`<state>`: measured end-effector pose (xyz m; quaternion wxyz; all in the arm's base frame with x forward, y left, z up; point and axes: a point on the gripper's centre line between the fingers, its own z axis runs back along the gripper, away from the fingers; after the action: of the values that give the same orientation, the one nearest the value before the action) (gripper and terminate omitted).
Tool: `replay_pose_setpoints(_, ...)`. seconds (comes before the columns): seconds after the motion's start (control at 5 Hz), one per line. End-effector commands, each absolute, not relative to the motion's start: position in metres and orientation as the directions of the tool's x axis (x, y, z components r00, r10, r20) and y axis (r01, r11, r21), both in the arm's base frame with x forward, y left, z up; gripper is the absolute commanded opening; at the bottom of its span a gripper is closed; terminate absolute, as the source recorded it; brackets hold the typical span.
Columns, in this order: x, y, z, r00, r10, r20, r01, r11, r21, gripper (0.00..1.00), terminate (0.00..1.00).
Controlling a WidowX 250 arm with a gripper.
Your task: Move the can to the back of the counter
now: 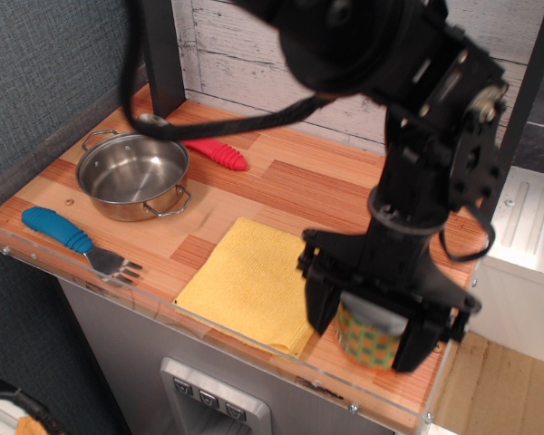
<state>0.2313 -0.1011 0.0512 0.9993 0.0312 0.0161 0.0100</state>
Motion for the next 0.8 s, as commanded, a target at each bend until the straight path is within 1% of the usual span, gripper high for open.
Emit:
replay_pose_setpoints(0.0, 0.264, -0.096, 0.058, 0.999, 0.050, 0.011, -0.051, 0.998, 0.026, 1.00, 0.00)
replay_pose_setpoints(0.6, 0.323, -0.083, 0.052, 0.993, 0.106, 0.053, -0.106, 0.994, 0.004, 1.00, 0.00)
